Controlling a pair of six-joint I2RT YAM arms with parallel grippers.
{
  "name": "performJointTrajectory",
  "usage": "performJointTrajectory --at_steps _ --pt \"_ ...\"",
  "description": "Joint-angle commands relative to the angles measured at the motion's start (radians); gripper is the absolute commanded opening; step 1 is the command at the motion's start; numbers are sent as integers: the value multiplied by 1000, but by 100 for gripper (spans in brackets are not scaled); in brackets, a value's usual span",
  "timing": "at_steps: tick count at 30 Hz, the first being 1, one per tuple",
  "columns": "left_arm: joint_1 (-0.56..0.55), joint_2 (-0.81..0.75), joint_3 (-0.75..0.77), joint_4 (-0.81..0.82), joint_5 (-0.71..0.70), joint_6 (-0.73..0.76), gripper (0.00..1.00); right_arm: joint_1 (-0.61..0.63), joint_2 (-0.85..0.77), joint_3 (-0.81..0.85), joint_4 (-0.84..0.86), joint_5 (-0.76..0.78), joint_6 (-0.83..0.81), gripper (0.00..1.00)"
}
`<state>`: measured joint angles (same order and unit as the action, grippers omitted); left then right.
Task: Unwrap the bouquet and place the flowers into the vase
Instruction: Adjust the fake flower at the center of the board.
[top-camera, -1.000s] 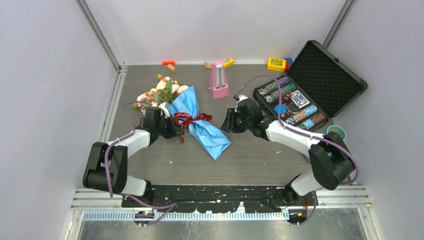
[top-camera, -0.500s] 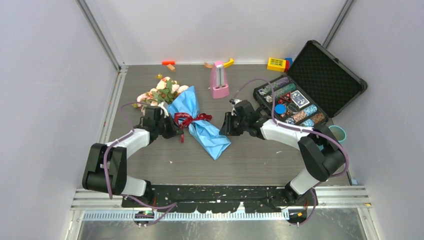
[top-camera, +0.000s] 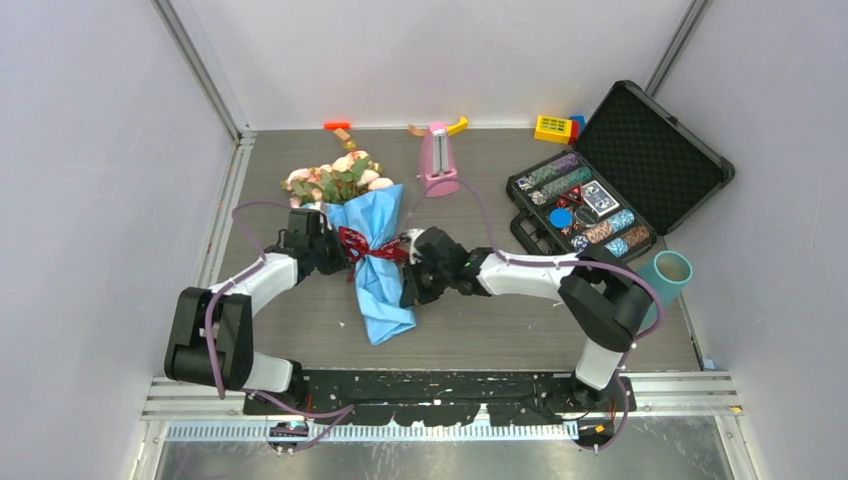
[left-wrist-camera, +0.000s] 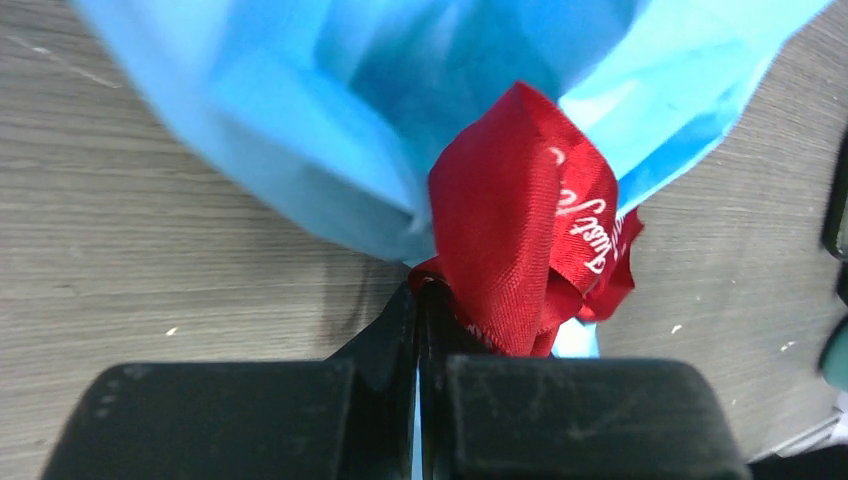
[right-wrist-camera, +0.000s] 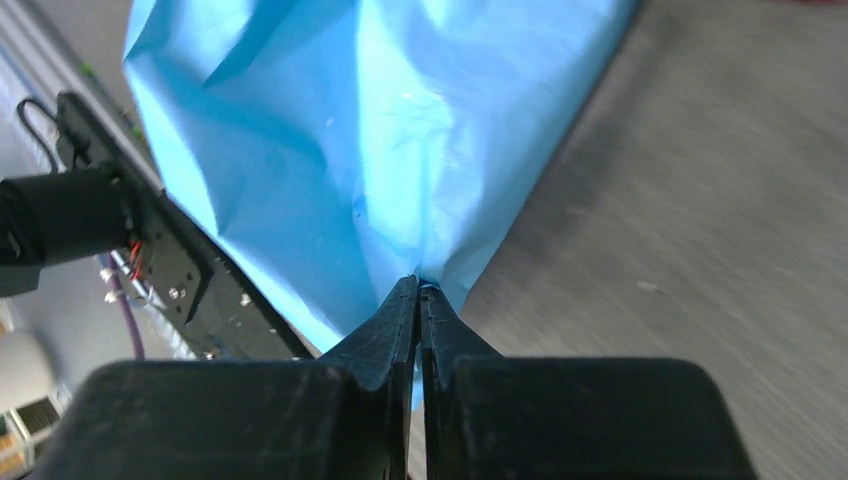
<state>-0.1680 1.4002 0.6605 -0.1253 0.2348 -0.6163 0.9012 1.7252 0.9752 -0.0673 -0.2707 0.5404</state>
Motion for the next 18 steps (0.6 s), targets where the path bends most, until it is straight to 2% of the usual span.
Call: performJointTrajectory --at_steps 1,6,9,14,18 --pt "5 -49 27 -55 -75 27 0 91 54 109 28 -32 -12 10" --pt "8 -62 8 -74 -98 29 0 100 27 145 -23 44 -36 17" --pt "10 -60 2 -73 -92 29 0 82 -35 140 -67 110 -45 28" --pt "10 -52 9 -77 -77 31 0 -21 -113 119 -99 148 -36 45" --pt "10 -49 17 -80 -74 37 0 -92 -133 112 -126 195 -47 50"
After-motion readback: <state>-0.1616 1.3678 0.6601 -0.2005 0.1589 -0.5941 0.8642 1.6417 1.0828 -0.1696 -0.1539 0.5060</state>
